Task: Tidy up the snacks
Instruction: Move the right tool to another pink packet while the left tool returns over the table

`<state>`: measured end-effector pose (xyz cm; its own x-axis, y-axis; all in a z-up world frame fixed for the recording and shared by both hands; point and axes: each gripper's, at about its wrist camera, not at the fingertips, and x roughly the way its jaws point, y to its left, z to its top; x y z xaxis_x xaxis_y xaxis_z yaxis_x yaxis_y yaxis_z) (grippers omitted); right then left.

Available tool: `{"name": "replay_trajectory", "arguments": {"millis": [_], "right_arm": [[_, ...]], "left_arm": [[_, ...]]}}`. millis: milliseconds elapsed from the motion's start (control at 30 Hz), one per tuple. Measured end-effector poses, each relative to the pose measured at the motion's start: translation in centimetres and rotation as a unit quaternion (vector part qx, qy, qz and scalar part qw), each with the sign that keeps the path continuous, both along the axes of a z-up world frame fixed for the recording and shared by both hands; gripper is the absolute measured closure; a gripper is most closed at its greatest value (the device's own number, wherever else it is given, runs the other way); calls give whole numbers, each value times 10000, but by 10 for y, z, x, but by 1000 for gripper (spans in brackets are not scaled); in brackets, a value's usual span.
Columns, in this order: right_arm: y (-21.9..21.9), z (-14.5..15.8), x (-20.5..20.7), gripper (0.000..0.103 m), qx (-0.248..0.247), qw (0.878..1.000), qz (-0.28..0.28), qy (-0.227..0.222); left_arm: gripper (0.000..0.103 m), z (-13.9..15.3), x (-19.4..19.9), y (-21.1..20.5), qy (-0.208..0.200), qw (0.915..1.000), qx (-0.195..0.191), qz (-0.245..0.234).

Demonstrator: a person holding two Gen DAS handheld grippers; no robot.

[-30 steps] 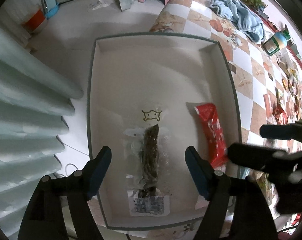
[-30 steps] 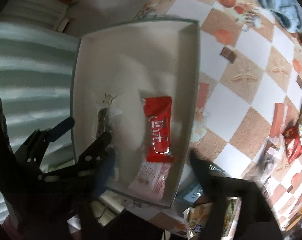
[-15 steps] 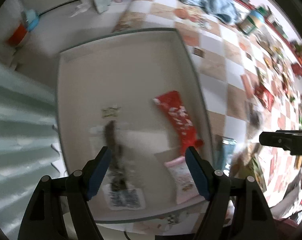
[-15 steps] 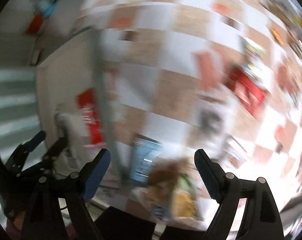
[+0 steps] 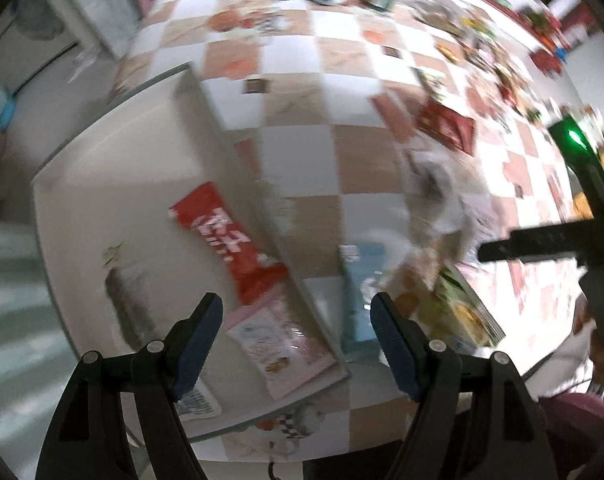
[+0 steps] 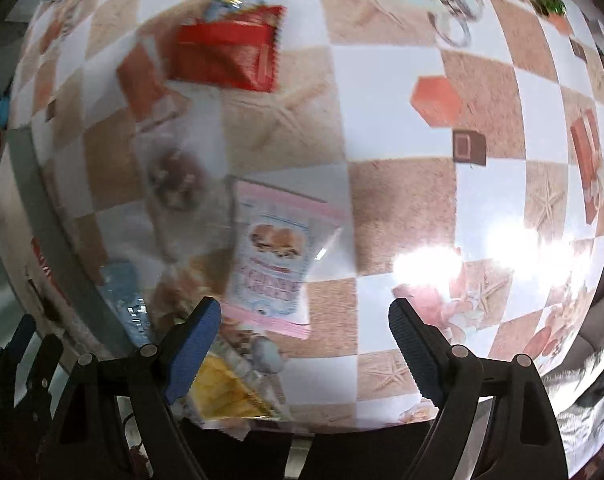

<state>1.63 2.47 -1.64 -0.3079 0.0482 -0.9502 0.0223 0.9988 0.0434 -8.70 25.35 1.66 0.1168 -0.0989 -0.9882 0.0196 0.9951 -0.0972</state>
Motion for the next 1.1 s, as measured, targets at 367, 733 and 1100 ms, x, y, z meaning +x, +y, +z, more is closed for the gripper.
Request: {"name": "replay_trajectory", "arguments": {"millis": [367,733,1100], "right_arm": [[-7,-15,30,16,243,9994,-253,-28],[-9,-26,50,1,34,9998,-157,-72],[-69,-27,68,1,-301,9986,-386,-176]], "left_arm": [[22,12,-12,-65,-231,9899,-201,-1381],[22,0,-11,-84,24,9876,-20,-1572],[22,-4,32,-80,153,9956,-15,-928]]}}
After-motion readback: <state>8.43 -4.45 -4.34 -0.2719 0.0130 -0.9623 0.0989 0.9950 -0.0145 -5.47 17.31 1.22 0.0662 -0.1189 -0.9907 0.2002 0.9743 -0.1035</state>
